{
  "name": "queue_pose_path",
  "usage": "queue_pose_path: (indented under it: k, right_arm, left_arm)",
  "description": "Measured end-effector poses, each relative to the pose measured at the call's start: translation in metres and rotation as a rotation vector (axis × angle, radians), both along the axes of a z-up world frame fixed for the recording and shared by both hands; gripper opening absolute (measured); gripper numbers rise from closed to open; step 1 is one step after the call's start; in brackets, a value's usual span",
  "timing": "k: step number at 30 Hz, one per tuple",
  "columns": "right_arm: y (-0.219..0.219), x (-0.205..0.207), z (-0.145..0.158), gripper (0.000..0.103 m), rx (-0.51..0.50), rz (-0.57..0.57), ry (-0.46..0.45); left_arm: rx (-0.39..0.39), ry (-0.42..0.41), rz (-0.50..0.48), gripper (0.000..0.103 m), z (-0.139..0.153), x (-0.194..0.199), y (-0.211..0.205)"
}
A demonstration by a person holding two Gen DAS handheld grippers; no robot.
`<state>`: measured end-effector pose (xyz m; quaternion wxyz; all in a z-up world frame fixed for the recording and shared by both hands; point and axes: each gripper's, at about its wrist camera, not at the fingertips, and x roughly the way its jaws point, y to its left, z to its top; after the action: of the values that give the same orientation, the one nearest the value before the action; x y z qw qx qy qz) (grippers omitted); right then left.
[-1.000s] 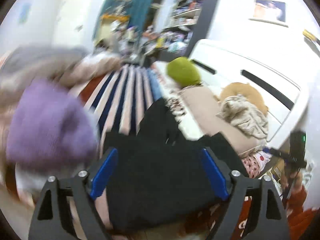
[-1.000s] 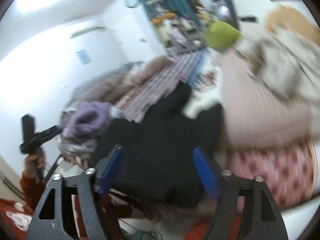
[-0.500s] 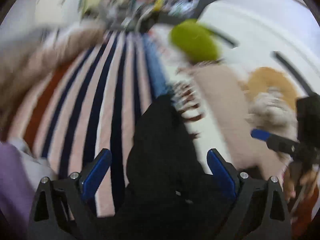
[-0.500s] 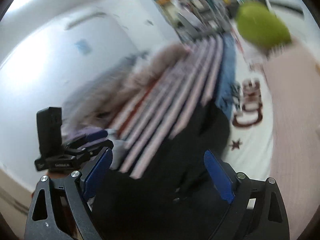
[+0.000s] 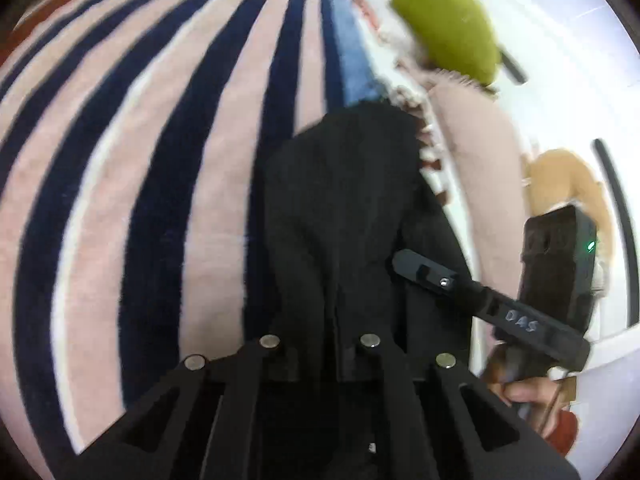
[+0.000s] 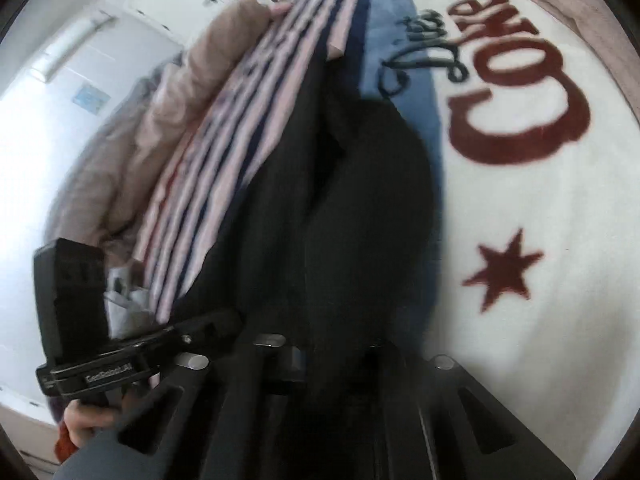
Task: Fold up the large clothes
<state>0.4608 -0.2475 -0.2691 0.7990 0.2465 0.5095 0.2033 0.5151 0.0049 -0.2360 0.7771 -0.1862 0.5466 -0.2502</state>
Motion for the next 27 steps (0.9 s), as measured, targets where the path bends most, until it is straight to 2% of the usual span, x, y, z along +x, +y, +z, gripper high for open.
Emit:
queue_pose_path:
  k: [3, 7, 10, 12, 13, 14, 17, 20, 22, 24, 26, 27]
  right_arm:
    - [-0.002, -0.025, 0.036, 0.002, 0.010, 0.016, -0.161]
    - [-0.011, -0.070, 0.091, 0.002, 0.119, 0.078, -0.311]
    - [-0.017, -0.111, 0.125, 0.002, 0.177, 0.163, -0.412]
    - [-0.011, -0.141, 0.139, 0.002, 0.182, 0.224, -0.456]
    - [-0.008, -0.152, 0.142, 0.002, 0.175, 0.246, -0.463]
    - [-0.005, -0.164, 0.142, 0.003, 0.166, 0.270, -0.462]
    - [0.006, -0.196, 0.133, 0.003, 0.079, 0.355, -0.445]
    - [0.029, -0.221, 0.106, 0.004, -0.029, 0.469, -0.378]
    - [0.046, -0.236, 0.086, 0.005, -0.127, 0.570, -0.330]
    - [0.065, -0.247, 0.065, 0.008, -0.250, 0.663, -0.277]
    - [0.076, -0.253, 0.049, 0.013, -0.351, 0.702, -0.227]
    - [0.077, -0.257, 0.046, 0.020, -0.353, 0.706, -0.220]
  left_arm:
    - [-0.054, -0.125, -0.015, 0.006, 0.044, -0.029, 0.009]
    - [-0.079, -0.278, -0.083, 0.008, 0.099, -0.078, 0.020]
    - [-0.119, -0.359, -0.145, 0.023, 0.125, -0.124, 0.032]
    - [-0.133, -0.377, -0.141, 0.042, 0.131, -0.149, 0.043]
    - [-0.142, -0.374, -0.129, 0.047, 0.132, -0.160, 0.050]
    - [-0.148, -0.367, -0.127, 0.052, 0.130, -0.169, 0.055]
    - [-0.138, -0.347, -0.149, 0.053, 0.122, -0.194, 0.061]
    - [-0.100, -0.310, -0.162, 0.053, 0.111, -0.209, 0.063]
    - [-0.145, -0.326, -0.127, 0.054, 0.115, -0.218, 0.074]
    - [-0.122, -0.370, -0.095, 0.072, 0.122, -0.223, 0.077]
    - [-0.073, -0.418, -0.111, 0.078, 0.129, -0.226, 0.069]
    - [-0.068, -0.422, -0.131, 0.078, 0.128, -0.225, 0.062]
